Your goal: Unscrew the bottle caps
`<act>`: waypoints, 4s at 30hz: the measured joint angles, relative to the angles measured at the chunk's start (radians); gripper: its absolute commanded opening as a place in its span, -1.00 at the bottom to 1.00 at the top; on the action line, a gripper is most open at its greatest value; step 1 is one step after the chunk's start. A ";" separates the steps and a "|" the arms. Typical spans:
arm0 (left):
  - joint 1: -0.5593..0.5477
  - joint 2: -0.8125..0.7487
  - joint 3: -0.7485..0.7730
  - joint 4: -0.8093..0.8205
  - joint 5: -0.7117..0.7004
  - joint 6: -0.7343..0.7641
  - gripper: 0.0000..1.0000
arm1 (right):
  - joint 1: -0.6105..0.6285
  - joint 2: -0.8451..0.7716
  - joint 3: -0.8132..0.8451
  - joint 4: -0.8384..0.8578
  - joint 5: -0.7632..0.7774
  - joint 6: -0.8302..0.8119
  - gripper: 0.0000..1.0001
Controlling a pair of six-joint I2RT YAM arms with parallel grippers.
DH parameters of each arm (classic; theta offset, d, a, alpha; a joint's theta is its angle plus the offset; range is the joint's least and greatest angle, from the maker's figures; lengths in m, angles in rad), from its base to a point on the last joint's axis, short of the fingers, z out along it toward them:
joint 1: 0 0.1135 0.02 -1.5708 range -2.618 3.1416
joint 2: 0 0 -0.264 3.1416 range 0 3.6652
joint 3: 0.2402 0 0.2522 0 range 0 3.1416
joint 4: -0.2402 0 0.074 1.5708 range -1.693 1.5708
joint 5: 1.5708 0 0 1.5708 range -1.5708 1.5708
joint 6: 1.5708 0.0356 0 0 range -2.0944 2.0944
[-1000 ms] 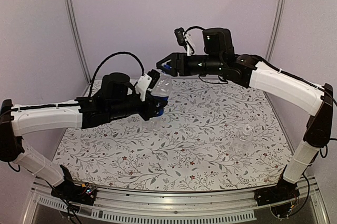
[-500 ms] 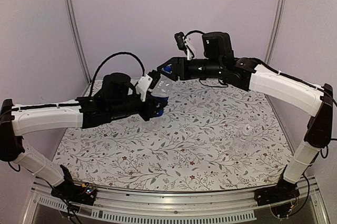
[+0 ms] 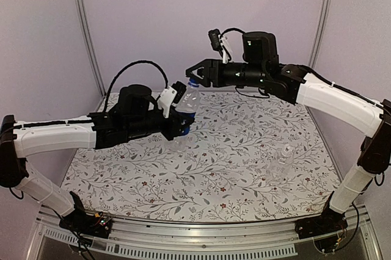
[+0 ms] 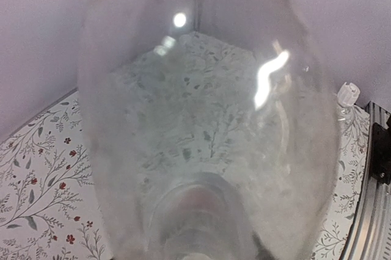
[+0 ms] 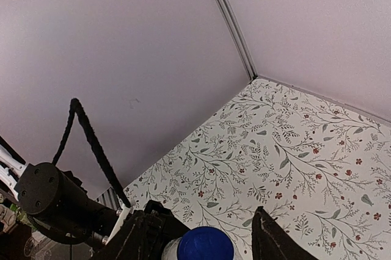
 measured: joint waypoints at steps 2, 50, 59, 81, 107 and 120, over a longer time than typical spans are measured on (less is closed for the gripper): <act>0.000 0.000 0.000 0.000 0.000 0.000 -0.35 | 0.000 0.000 0.000 0.000 0.000 0.000 0.15; -0.002 0.000 0.000 -0.002 -0.024 0.009 -0.35 | -0.003 0.015 -0.016 0.000 -0.032 0.007 -0.45; -0.002 0.000 0.000 -0.018 -0.011 0.009 -0.33 | -0.043 0.006 -0.084 0.095 -0.133 -0.008 -0.78; 0.002 0.000 0.003 0.012 0.497 -0.007 -0.29 | -0.161 0.021 -0.039 0.006 -0.872 -0.443 -0.14; 0.000 0.008 0.009 0.014 0.259 -0.008 -0.30 | -0.132 -0.111 -0.104 0.085 -0.344 -0.130 0.71; 0.000 0.015 0.010 0.011 0.150 -0.008 -0.30 | -0.063 -0.057 -0.086 0.085 -0.127 -0.017 0.69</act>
